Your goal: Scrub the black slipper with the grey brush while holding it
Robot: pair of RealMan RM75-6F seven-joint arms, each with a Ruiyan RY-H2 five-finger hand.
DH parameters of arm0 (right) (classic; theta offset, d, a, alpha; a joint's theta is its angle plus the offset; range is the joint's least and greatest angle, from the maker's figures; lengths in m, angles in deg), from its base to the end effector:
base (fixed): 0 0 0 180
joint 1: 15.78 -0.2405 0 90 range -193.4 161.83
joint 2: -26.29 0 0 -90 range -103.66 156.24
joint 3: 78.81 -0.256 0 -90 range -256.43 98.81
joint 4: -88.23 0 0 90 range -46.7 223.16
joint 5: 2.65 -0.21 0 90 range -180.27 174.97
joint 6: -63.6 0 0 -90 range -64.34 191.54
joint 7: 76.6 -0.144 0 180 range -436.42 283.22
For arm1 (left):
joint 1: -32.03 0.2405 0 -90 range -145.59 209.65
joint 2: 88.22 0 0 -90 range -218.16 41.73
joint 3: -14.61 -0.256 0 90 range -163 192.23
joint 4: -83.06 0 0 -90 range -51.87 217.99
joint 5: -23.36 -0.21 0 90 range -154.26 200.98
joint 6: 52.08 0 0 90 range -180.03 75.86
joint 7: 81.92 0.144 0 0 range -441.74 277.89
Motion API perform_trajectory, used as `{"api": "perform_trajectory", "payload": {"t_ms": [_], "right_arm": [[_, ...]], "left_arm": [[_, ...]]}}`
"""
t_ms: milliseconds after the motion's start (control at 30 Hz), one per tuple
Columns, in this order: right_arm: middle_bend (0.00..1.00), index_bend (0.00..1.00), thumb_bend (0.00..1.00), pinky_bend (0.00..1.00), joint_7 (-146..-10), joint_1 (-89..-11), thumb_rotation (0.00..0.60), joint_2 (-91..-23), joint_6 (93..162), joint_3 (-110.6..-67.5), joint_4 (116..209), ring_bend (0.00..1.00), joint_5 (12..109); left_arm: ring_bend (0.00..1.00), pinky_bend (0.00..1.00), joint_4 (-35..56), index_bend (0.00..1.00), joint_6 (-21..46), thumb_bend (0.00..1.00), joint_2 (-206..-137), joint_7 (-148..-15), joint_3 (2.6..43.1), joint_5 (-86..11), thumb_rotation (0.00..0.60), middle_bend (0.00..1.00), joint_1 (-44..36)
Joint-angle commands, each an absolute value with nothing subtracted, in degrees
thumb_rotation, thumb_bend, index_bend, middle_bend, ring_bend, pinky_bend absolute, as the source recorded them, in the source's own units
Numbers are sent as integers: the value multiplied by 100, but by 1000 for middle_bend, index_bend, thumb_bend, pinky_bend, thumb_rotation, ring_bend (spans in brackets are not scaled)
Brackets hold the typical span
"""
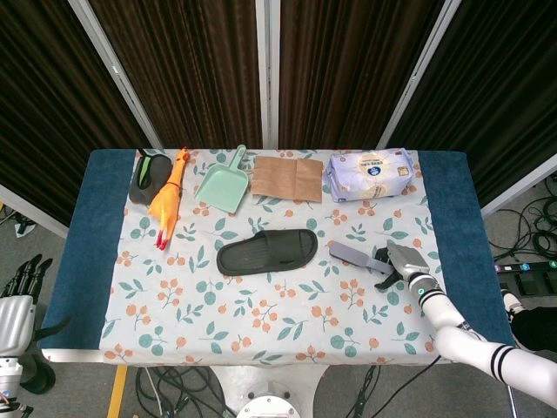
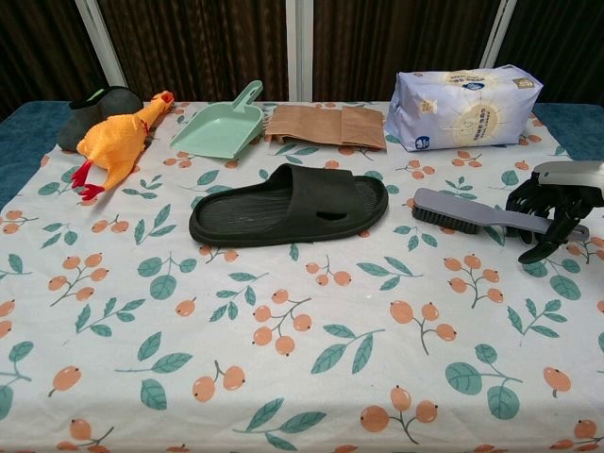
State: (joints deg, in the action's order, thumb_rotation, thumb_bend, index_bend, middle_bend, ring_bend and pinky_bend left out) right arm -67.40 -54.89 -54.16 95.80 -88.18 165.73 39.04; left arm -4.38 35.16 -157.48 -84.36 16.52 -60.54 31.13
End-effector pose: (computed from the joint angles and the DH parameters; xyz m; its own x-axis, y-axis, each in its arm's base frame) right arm -0.2684 -0.3485 0.0092 0.1500 -0.6050 0.7819 -0.9622 0.0926 0.2562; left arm -0.3351 0.1554 0.1425 0.3516 0.0045 0.9361 0.9319 0.0936 -0.3504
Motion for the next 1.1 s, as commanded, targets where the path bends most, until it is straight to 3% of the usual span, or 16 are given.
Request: {"api": "perform_trajectory", "payload": {"t_ms": [33,633,1100], "right_arm": [[595,574,0,635,-6943,-5559,600,-5454,9433,-8853,16465,548,3841],[772,780,46,922,-7526,-5743,600,-5647,9294,-8791,16145,793,3839],[822,900,77,992,-6676,-5843,600,-5925,10365,-8483,16157,872,3775]], "left_arm": [[70,217,-429,121,3522,129,-15748,-8443,1651,-6049,600,139,3123],[70,217,-343,121,3579,130,-15751,-8552,1630,-6064,600,139,3203],[70,217,-387,121,3514,129,-15766,-8541,1682,-6006,600,139,3172]]}}
